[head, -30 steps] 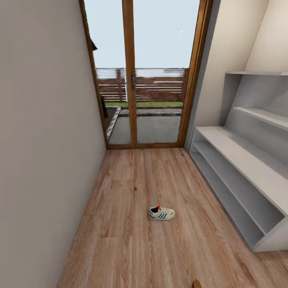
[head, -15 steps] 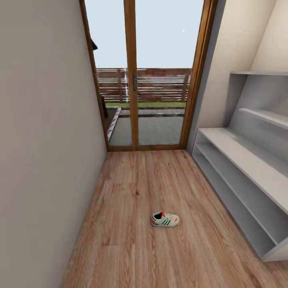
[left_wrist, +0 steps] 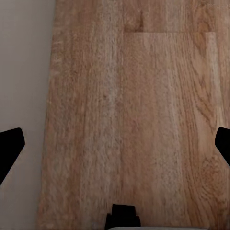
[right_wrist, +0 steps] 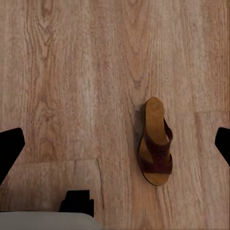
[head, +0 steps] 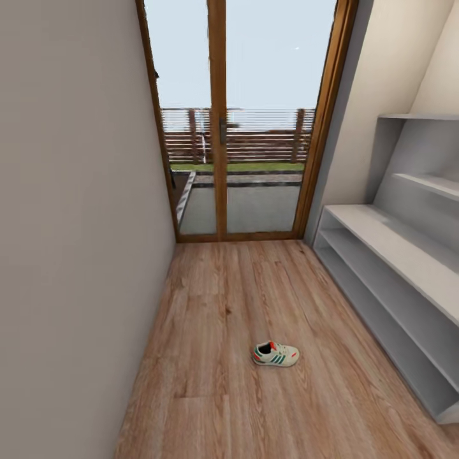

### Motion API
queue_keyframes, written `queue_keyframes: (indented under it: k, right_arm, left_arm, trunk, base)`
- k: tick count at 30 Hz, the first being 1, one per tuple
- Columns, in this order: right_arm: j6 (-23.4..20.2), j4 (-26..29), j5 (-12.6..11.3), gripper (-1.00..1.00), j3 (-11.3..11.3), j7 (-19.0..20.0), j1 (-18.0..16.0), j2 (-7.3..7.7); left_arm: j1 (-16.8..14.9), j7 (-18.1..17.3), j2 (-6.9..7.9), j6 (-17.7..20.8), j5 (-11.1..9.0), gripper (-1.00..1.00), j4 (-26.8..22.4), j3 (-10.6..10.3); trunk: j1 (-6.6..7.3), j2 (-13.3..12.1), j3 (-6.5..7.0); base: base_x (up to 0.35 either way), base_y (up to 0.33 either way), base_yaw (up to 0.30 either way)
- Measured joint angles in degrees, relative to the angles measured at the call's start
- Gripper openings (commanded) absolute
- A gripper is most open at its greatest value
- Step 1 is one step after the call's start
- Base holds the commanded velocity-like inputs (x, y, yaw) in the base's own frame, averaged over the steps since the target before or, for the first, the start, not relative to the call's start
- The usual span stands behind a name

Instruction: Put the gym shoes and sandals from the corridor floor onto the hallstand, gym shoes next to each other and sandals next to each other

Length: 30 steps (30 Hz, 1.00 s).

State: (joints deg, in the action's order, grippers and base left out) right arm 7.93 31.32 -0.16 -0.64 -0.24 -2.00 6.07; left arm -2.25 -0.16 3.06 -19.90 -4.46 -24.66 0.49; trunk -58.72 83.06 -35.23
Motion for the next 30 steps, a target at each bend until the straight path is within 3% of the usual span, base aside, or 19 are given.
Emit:
queue_keyframes:
  k: [9,30]
  right_arm:
    - [-0.02,0.06,0.0,1.0,-0.01,0.0,0.01,0.0]
    - [-0.02,0.09,0.0,1.0,-0.07,0.0,0.0,0.0]
  left_arm:
    - [-0.01,0.0,0.0,-0.04,0.0,1.0,0.02,-0.02]
    - [-0.01,0.0,-0.06,0.0,0.02,1.0,0.07,-0.03]
  trunk:
    - [-0.01,0.0,0.0]
    - [0.0,0.0,0.0]
  base:
    - [0.046,0.14,0.0]
    - [0.021,0.01,0.0]
